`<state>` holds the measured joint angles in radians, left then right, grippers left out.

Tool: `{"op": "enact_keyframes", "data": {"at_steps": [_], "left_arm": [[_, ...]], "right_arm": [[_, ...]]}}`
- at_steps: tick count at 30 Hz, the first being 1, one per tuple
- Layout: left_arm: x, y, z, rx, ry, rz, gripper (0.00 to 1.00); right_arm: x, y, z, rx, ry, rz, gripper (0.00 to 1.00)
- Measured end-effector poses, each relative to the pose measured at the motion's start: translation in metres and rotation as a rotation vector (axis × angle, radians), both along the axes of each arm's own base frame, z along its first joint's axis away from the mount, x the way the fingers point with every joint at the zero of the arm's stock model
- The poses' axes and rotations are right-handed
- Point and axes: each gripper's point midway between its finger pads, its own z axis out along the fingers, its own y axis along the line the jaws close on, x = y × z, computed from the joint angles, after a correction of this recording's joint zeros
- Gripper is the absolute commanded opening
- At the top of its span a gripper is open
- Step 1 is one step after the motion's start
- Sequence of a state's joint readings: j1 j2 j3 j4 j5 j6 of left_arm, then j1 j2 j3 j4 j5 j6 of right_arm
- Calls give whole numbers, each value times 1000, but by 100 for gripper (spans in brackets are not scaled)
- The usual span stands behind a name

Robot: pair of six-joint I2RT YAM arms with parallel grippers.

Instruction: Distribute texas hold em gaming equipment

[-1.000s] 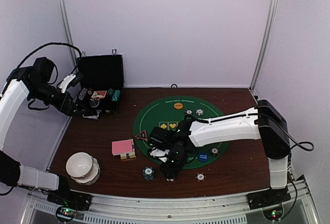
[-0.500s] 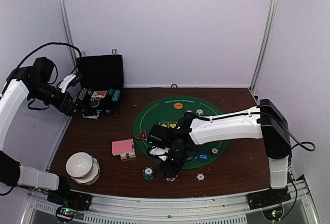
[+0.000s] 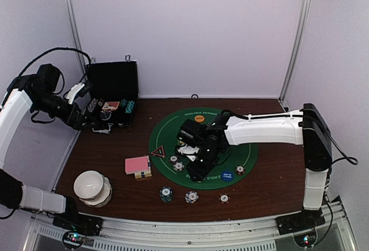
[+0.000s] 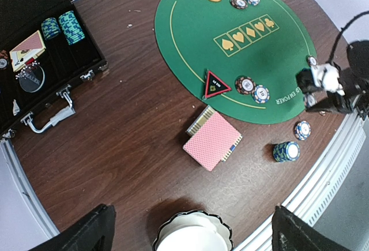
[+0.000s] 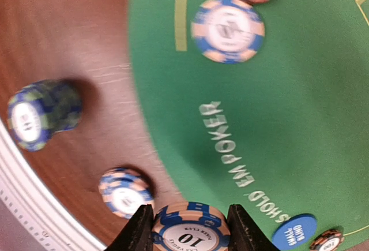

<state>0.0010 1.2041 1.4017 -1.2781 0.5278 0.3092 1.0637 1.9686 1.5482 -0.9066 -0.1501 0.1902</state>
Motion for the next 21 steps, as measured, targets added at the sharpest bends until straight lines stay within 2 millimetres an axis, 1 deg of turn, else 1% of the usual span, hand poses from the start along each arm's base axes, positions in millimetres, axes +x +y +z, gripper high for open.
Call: {"op": "enact_keyframes", "data": {"at_steps": [4,8,14,18,20,21], "left_arm": [[-1,0,1,0,-2,0,98],[-1,0,1,0,-2,0,97],[-2,0,2,0,-6,0,97],[-2,0,2,0,-6,0,98],[-2,0,2,0,-6,0,98],[-2,0,2,0,-6,0,98]], "right_arm": [[22,-26,-15,-40,2,-71,7],[36,-43,-26,-59,1,-122,6],[37,-61,-44,-96,8,-144,6],[37,-65,-50,-104,7,-151,6],[38,-65,-51,-102,4,-153,8],[38,-65,-51,-101,2,-153,12]]}}
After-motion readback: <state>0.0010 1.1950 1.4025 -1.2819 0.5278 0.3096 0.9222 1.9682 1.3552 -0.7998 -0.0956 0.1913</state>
